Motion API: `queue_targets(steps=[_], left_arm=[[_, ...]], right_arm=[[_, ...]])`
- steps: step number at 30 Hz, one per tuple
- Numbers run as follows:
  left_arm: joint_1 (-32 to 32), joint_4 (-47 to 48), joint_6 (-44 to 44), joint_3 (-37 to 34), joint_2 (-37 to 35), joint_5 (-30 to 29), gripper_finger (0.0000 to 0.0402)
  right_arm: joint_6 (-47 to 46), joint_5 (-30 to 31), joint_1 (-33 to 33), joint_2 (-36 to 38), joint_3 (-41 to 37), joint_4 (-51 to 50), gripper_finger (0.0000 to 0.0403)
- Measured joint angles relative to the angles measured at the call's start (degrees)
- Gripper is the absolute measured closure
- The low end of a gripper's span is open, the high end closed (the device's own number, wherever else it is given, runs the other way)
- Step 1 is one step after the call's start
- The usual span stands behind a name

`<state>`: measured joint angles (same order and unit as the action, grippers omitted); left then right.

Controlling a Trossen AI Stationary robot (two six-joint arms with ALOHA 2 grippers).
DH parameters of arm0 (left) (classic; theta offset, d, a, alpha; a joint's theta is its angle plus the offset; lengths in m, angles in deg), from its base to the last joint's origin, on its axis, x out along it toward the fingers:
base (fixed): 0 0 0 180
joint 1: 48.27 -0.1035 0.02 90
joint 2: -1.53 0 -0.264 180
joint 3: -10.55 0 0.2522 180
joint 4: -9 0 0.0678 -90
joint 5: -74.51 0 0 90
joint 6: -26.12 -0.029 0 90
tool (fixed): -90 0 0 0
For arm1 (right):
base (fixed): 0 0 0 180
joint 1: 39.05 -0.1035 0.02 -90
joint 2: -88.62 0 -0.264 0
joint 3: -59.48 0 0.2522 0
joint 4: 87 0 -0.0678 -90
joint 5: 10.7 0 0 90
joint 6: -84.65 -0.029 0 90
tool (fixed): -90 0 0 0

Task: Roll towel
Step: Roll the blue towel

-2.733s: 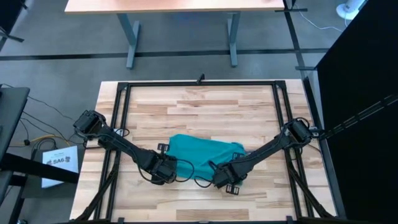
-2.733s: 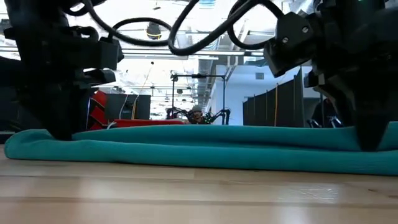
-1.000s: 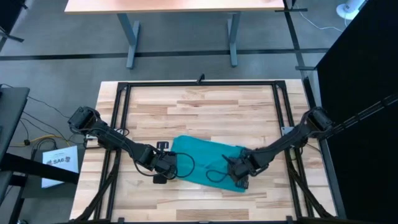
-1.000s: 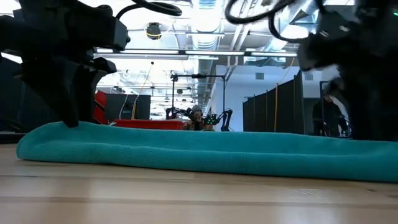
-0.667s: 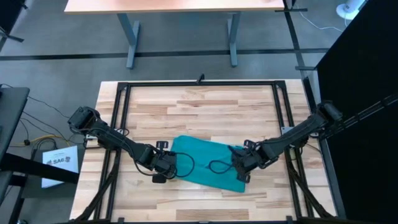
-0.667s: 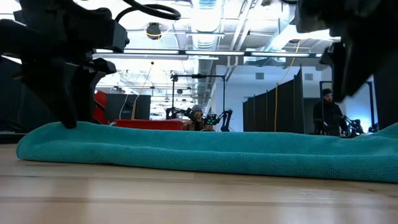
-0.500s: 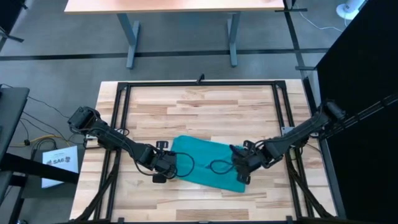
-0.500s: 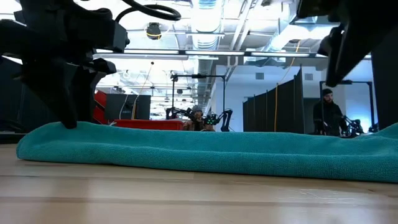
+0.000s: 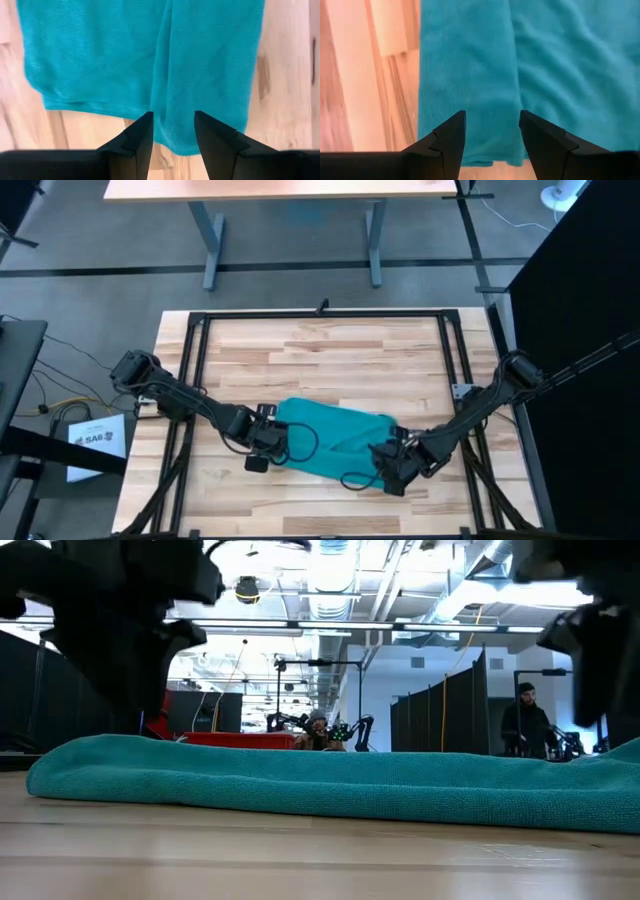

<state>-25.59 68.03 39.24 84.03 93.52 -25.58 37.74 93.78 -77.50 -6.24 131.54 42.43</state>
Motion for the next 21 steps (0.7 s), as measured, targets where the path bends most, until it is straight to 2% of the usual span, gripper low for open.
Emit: queue_targets(steps=[6, 14, 17, 21], left_arm=[[-1.82, -1.98, 0.00, 0.00, 0.00, 0.29, 0.0274], [-2.23, -4.30, 1.29, 0.00, 0.00, 0.85, 0.0274], [-2.10, -3.86, 1.20, 0.00, 0.00, 0.83, 0.0274], [-2.08, -3.60, 1.08, 0.00, 0.00, 0.83, 0.0274]], right_arm=[[-2.60, 1.16, -0.64, 0.51, 0.00, -0.25, 0.0230], [4.64, -1.68, 12.65, 0.85, 4.42, 6.19, 0.0237], [7.69, -5.21, 17.82, -0.53, 4.86, 6.06, 0.0273], [9.56, -10.40, 19.80, -4.57, 4.72, 5.74, 0.0358]])
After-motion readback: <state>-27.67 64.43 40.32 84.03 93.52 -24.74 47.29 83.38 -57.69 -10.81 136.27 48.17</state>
